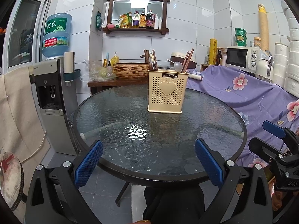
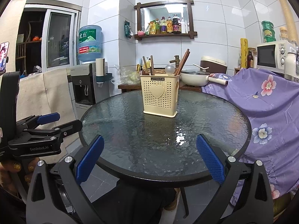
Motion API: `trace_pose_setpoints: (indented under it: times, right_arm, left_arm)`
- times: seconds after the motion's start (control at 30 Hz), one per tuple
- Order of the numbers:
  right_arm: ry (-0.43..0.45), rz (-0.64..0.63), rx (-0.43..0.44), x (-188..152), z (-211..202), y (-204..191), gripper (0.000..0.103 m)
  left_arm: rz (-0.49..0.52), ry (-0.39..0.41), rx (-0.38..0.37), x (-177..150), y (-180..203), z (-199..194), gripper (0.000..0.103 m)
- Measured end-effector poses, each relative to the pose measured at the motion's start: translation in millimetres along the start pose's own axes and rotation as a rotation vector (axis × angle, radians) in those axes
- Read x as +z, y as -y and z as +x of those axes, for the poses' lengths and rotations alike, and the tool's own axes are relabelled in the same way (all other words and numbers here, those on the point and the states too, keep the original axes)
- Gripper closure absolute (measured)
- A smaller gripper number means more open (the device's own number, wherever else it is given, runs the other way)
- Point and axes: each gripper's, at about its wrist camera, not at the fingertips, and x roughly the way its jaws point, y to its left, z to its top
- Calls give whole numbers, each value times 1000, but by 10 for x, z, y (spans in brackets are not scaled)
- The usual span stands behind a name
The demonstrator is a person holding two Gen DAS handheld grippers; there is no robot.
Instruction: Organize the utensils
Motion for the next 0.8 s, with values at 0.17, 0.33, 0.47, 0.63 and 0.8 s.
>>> trace_pose_setpoints:
  times: [0.17, 0.33, 0.47, 0.63, 0.8]
  right_arm:
    - [-2, -1, 1, -7, 1, -6, 6]
    - [-4, 0, 5, -16, 11, 7, 6]
    - [-10, -1, 7, -30, 24, 10, 6]
    - [-10, -1, 8, -21, 33, 29, 6]
    - [-9, -1, 8, -17, 34, 38, 6]
  left_arm:
    - [-1, -2, 0, 0, 3, 1, 6]
    - [-3, 0, -6, -5, 5, 3, 6]
    - [-5, -5, -1, -9, 3, 19, 6]
    - [-8, -13, 0, -9, -6, 38, 6]
    - [-11, -26, 4, -22, -14, 59, 6]
